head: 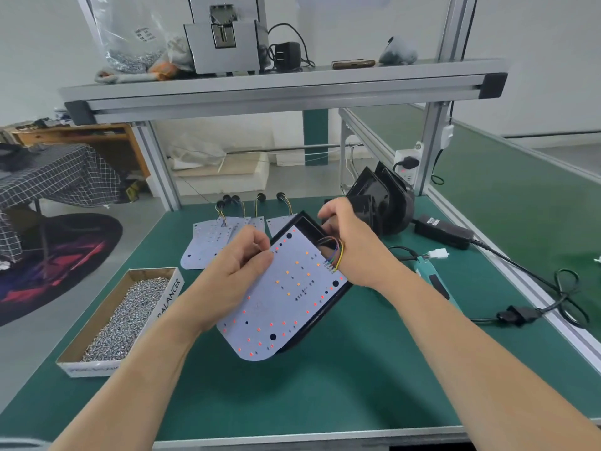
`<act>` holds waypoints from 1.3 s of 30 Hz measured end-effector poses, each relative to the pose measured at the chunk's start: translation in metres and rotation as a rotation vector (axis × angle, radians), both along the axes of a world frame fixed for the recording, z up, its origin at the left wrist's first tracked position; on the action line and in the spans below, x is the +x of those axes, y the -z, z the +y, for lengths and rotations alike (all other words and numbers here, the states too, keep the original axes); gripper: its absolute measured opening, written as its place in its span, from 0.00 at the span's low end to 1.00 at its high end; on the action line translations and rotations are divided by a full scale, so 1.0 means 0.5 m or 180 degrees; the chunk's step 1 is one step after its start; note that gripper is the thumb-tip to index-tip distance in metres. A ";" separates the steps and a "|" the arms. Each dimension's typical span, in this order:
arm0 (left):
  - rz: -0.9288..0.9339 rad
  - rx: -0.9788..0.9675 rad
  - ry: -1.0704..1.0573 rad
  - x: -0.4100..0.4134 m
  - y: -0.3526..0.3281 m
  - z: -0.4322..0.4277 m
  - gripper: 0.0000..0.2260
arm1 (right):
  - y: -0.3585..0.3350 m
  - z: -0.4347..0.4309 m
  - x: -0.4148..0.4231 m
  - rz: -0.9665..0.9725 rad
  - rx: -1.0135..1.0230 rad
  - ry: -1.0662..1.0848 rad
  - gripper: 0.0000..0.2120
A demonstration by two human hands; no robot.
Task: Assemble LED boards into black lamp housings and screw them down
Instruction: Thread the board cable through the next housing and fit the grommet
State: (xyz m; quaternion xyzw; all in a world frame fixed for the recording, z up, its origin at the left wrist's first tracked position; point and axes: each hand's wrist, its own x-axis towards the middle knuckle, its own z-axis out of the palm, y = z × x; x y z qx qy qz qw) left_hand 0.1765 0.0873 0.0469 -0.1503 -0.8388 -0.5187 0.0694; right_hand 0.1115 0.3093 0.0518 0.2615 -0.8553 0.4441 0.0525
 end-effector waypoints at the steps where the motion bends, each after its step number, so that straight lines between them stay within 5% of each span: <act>1: 0.0053 -0.0016 0.0015 0.001 -0.002 -0.001 0.06 | 0.000 -0.001 -0.006 -0.0097 0.0101 0.0083 0.18; 5: 0.0186 -0.0146 0.0026 0.004 -0.001 0.002 0.05 | 0.007 -0.009 -0.017 -0.0574 0.0231 -0.0119 0.05; 10: 0.0056 0.0047 0.0023 0.008 0.010 0.016 0.10 | 0.010 -0.009 -0.013 -0.0603 -0.0125 -0.0257 0.16; 14: -0.0124 0.0031 0.0061 0.007 0.013 0.016 0.15 | 0.008 -0.005 -0.012 -0.0326 0.0090 -0.0340 0.05; 18: -0.0185 -0.0336 0.0058 0.001 0.022 0.012 0.16 | -0.005 -0.002 -0.011 -0.0258 0.0383 -0.0434 0.05; 25: -0.0292 -0.0088 0.0001 0.000 0.030 0.008 0.16 | 0.001 0.006 -0.006 -0.0609 0.0240 -0.0486 0.08; 34: 0.0028 -0.0223 -0.0370 -0.005 0.048 0.023 0.18 | -0.006 -0.031 -0.004 0.0173 0.0732 -0.0038 0.02; 39: 0.0101 -0.0195 -0.0369 -0.006 0.041 0.022 0.20 | -0.020 -0.028 -0.015 -0.0604 0.0396 -0.0388 0.08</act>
